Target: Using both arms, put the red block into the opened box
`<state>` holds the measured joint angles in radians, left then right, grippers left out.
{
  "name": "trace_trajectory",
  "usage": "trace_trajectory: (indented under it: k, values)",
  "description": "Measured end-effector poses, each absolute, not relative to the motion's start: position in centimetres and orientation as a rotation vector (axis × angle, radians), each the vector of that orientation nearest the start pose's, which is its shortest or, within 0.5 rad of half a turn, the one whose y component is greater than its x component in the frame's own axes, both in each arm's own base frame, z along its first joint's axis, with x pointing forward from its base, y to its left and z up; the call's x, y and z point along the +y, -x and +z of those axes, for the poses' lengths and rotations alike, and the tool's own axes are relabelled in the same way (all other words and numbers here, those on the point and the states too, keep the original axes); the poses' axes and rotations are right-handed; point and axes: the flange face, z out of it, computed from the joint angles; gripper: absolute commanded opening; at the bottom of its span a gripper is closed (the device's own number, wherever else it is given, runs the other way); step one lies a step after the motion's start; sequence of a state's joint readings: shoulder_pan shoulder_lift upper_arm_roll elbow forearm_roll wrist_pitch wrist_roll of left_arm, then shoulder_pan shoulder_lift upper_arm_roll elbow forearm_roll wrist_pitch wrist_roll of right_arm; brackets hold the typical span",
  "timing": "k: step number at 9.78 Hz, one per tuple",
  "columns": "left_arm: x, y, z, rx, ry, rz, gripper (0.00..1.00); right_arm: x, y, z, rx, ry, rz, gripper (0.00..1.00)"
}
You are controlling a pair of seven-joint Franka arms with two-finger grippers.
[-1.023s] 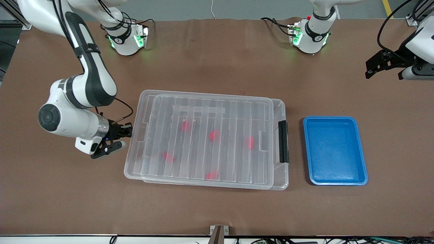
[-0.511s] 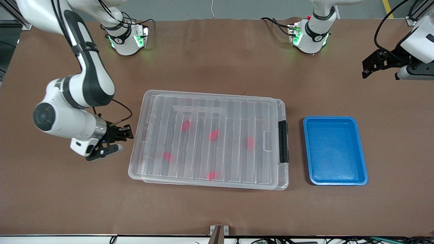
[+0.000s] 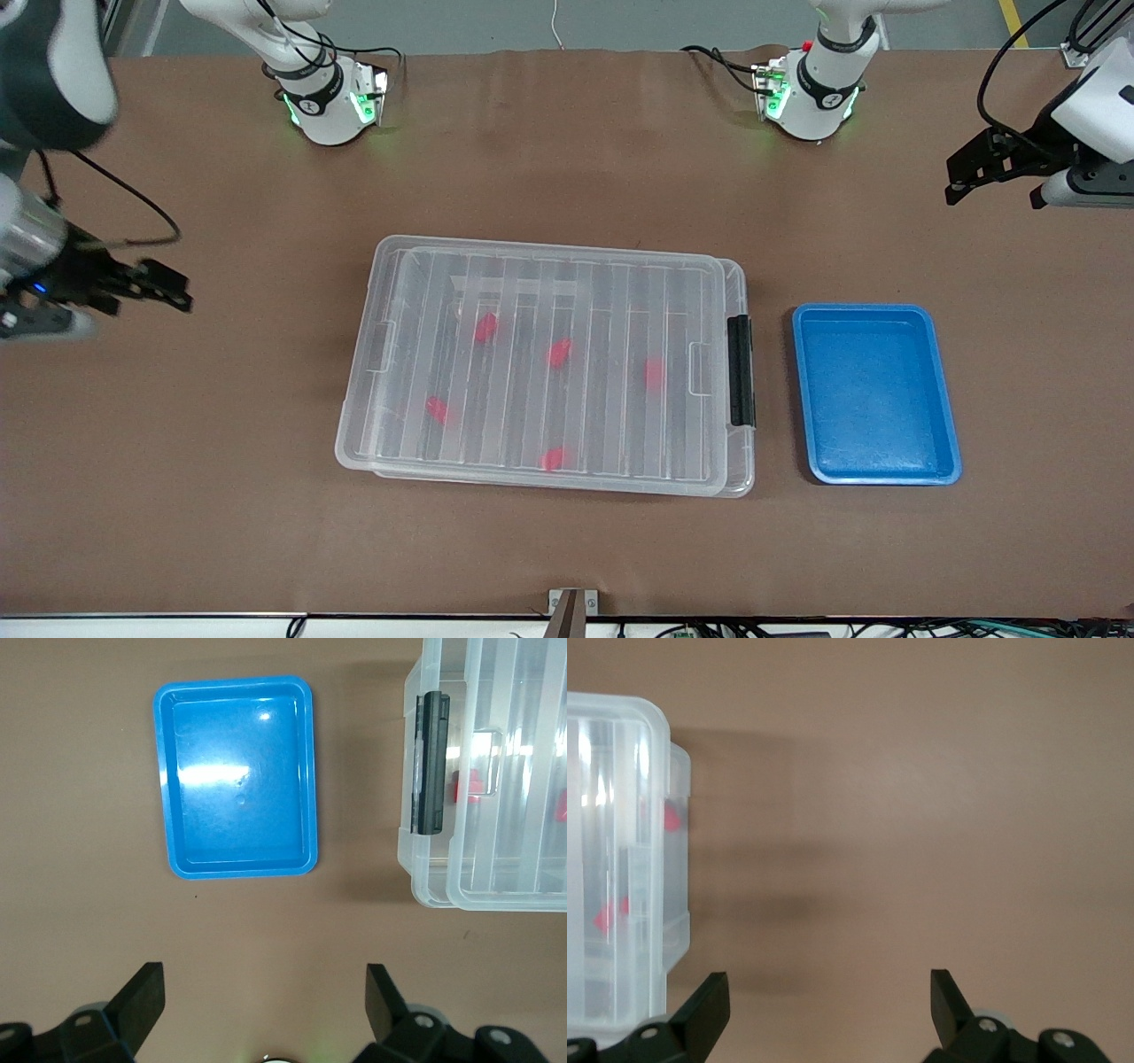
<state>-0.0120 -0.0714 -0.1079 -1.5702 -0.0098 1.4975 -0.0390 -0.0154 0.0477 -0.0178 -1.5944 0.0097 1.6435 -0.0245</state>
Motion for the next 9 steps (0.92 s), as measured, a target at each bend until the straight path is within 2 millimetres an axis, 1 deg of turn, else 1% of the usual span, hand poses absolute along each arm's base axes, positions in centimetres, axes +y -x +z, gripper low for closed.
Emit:
trace_trajectory:
  k: [1, 2, 3, 4, 7, 9]
  values:
    - [-6.6, -52.1, 65.7, 0.126, 3.142, 0.003, 1.0, -3.1, -55.5, 62.0, 0.053, 3.131, 0.034, 1.0]
    - [-6.6, -52.1, 65.7, 0.125, 3.142, 0.001, 1.0, -3.8, -54.2, 64.2, 0.074, 3.129, 0.067, 1.0]
    - [-6.5, -52.1, 65.8, 0.125, 3.142, -0.003, 1.0, -3.9, -53.5, 65.5, 0.084, 3.127, 0.084, 1.0]
    - [-6.5, -52.1, 65.8, 0.125, 3.143, -0.006, 1.0, -3.9, -53.5, 65.7, 0.094, 3.127, 0.087, 1.0]
    - [-6.5, -52.4, 65.4, 0.125, 3.143, 0.006, 1.0, -4.0, -54.6, 65.1, 0.102, 3.13, 0.03, 1.0]
    - [-6.5, -52.5, 65.7, 0.126, 3.144, -0.004, 1.0, -4.0, -54.6, 65.1, 0.103, 3.13, 0.028, 1.0]
